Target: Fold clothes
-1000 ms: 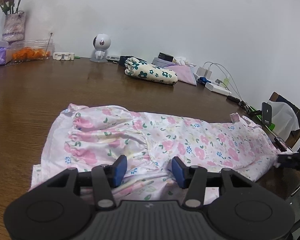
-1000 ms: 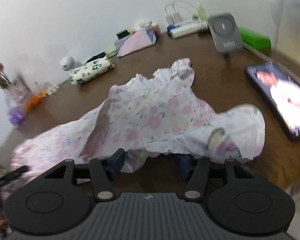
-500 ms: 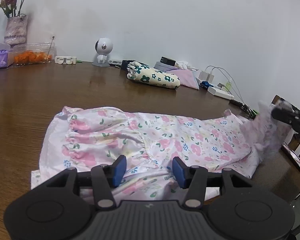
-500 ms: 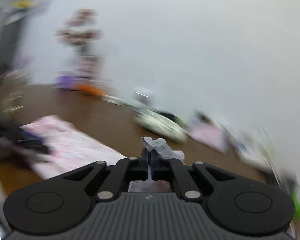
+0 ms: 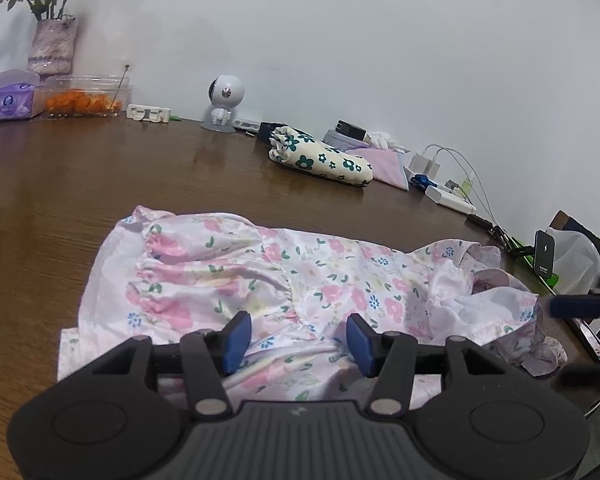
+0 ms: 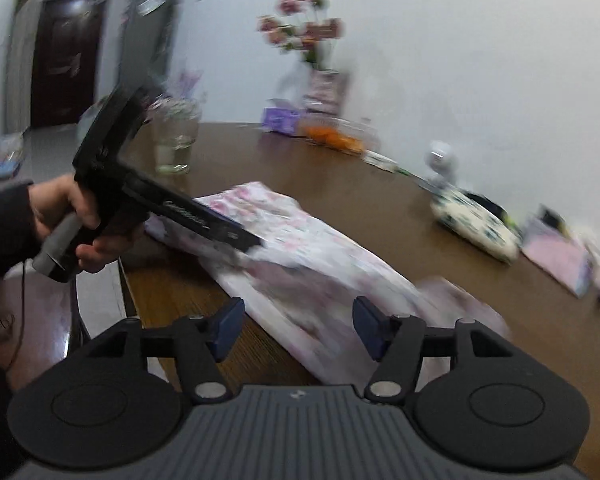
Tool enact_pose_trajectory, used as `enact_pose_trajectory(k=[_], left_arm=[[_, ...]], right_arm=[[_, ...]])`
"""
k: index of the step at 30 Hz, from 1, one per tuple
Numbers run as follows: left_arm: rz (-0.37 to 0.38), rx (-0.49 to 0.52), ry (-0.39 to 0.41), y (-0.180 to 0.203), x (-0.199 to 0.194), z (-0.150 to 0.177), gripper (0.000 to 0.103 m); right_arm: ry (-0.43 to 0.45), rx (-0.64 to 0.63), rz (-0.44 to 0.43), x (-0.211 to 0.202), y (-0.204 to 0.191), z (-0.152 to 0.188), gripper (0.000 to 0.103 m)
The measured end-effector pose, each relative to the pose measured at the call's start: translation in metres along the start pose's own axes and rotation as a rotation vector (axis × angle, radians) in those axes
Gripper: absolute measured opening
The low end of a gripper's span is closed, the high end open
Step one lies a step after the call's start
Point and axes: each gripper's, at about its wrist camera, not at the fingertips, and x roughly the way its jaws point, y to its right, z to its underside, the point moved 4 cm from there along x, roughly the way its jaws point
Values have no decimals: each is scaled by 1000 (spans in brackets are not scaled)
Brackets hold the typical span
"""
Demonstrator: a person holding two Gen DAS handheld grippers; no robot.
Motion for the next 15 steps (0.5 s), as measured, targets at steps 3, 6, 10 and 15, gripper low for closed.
enact_pose_trajectory(k=[3,6,10,15], left_arm=[[2,11,-1,1,1,0,55],[3,22,-2,1,2,0,55],[5,33,-3,2,2,0,55],[-14,45,-7,2,5,-2,56]], right_arm=[[-74,173,149,-19,40,19,61],[-178,271,260,-15,61,46,50],[-247,312,356,-2,78,58,9],[-86,121,488,8,93,4,8]])
